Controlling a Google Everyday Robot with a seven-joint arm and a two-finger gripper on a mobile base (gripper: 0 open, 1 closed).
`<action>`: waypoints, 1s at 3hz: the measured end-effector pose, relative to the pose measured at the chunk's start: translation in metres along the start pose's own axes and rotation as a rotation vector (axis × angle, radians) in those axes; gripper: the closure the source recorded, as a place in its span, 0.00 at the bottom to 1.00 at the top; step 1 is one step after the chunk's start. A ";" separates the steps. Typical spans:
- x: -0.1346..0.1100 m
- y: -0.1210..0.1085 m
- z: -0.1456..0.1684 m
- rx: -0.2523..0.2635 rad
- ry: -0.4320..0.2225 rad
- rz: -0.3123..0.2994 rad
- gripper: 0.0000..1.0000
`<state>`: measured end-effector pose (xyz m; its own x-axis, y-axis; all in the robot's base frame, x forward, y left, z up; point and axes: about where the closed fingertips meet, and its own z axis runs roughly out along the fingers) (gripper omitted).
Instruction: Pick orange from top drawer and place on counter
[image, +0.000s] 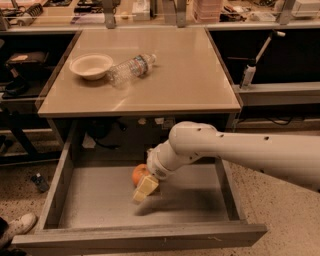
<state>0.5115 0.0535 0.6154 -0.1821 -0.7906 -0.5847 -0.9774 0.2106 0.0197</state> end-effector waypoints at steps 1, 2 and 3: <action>0.000 0.000 0.000 0.000 0.000 0.000 0.19; 0.000 0.000 0.000 0.000 0.000 0.000 0.42; 0.000 0.000 0.000 0.000 0.000 0.000 0.65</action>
Offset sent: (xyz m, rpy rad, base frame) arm 0.0000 0.0000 -0.0001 0.0001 0.0001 0.0000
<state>0.5115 0.0536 0.6153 -0.1822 -0.7906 -0.5847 -0.9774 0.2105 0.0199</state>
